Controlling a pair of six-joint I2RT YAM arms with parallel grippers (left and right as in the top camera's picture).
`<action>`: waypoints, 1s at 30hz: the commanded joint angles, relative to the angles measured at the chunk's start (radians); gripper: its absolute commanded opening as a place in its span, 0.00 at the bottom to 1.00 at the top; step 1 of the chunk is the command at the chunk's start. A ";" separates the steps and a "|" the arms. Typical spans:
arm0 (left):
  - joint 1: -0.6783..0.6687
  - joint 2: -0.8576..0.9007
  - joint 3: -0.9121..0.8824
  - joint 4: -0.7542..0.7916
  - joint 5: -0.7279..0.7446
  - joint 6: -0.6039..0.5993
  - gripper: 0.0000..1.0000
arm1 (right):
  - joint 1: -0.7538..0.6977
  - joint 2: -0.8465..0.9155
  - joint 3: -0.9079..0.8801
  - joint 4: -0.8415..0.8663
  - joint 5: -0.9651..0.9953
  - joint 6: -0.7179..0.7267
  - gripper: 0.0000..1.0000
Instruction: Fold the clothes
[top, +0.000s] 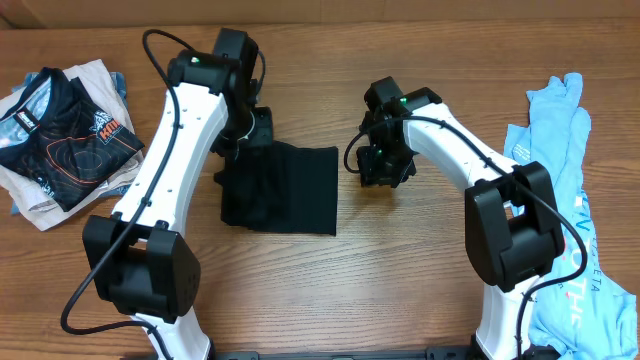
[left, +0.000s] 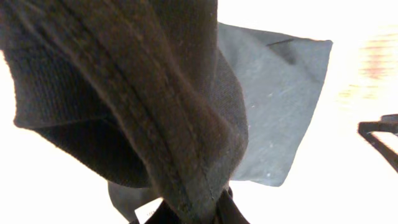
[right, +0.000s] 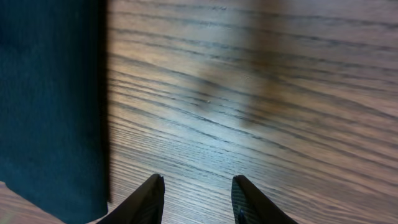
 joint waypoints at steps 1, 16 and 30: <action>-0.030 -0.003 0.024 0.018 -0.007 -0.050 0.10 | 0.024 0.007 -0.007 0.003 -0.013 -0.006 0.39; -0.138 0.088 0.023 0.006 -0.028 -0.061 0.11 | 0.034 0.007 -0.007 0.008 -0.015 -0.002 0.39; -0.237 0.192 0.023 0.069 -0.021 -0.062 0.10 | 0.034 0.007 -0.007 0.008 -0.015 0.002 0.39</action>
